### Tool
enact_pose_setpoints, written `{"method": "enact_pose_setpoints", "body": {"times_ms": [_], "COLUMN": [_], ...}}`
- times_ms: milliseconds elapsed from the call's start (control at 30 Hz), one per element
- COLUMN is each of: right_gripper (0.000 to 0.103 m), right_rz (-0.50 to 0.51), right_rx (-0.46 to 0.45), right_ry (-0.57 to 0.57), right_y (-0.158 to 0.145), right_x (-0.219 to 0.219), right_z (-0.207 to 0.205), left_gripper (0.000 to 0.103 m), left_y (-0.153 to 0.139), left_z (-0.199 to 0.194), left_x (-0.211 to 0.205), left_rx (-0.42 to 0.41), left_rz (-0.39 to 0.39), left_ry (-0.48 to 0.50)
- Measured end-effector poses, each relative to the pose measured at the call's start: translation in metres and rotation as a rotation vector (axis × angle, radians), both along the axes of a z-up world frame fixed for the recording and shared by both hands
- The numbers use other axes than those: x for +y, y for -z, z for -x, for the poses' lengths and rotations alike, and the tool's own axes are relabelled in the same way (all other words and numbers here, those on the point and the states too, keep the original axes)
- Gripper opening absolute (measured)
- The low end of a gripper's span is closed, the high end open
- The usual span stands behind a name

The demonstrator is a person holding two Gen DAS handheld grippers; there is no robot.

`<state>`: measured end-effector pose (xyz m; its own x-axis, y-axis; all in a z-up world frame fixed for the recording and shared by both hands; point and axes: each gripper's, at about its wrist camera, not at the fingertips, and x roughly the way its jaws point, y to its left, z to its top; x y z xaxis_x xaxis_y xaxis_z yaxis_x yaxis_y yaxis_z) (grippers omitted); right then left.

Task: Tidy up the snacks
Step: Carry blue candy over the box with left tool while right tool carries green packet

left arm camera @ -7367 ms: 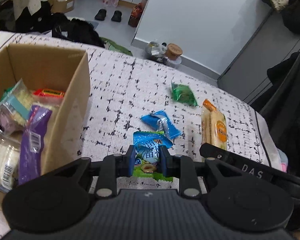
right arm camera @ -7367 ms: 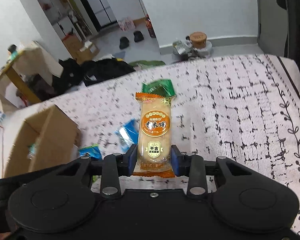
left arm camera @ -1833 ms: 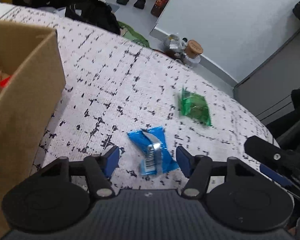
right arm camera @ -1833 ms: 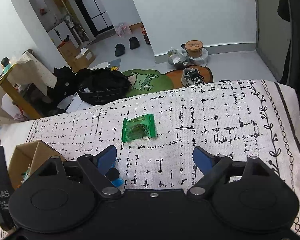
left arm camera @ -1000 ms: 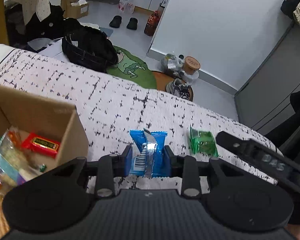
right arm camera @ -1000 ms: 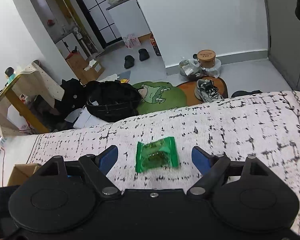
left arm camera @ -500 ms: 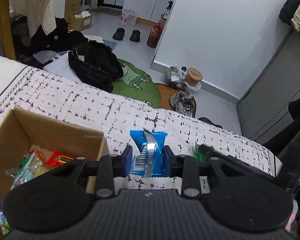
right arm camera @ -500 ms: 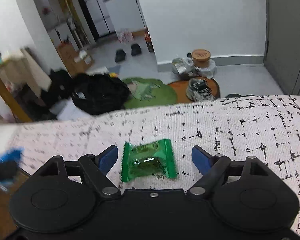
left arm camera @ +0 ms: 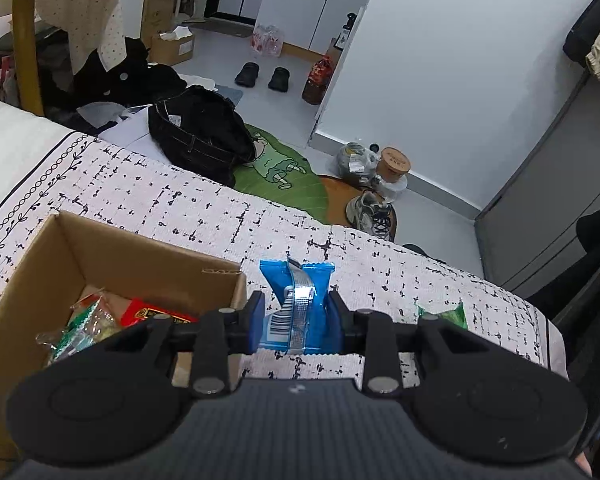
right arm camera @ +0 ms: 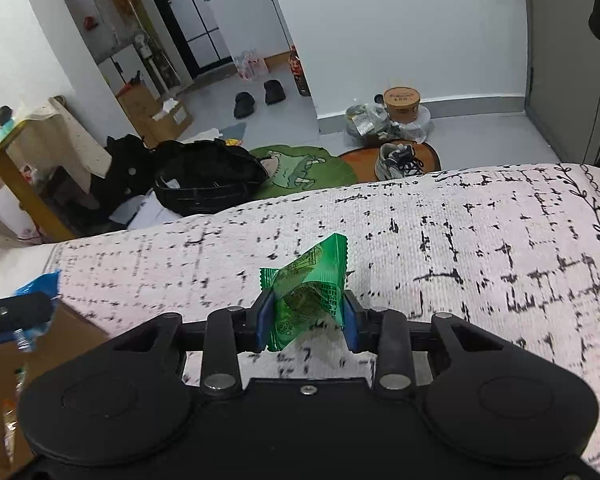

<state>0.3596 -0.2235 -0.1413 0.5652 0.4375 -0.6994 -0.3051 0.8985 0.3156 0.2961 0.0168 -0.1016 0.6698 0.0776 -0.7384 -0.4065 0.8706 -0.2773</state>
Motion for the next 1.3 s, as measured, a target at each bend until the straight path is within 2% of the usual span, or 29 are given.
{"method": "enact_pose_setpoints", "body": {"times_ms": [433, 633, 733, 933, 1133, 1300], "right_gripper": [0.034, 0.034, 0.034, 0.034, 0.034, 0.034], "right_rz": [-0.087, -0.093, -0.087, -0.090, -0.097, -0.108], "right_rx": [-0.041, -0.047, -0.044, -0.070, -0.095, -0.098], "right_ry": [0.015, 0.013, 0.015, -0.045, -0.113, -0.160], "right_y": [-0.028, -0.046, -0.056, -0.072, -0.084, -0.089], "right_x": [-0.010, -0.011, -0.008, 0.008, 0.022, 0.032], "right_z": [0.038, 0.055, 0.062, 0.079, 0.094, 0.106], "left_gripper": [0.032, 0.032, 0.032, 0.032, 0.032, 0.032], "left_y": [-0.019, -0.038, -0.045, -0.054, -0.062, -0.068], "left_z": [0.037, 0.053, 0.061, 0.078, 0.099, 0.115], "left_x": [0.024, 0.033, 0.038, 0.049, 0.057, 0.058], "left_rx": [-0.021, -0.062, -0.052, -0.021, -0.027, -0.032], "left_rz": [-0.033, -0.128, -0.122, -0.118, -0.106, -0.133], "left_ry": [-0.008, 0.031, 0.019, 0.003, 0.007, 0.023]}}
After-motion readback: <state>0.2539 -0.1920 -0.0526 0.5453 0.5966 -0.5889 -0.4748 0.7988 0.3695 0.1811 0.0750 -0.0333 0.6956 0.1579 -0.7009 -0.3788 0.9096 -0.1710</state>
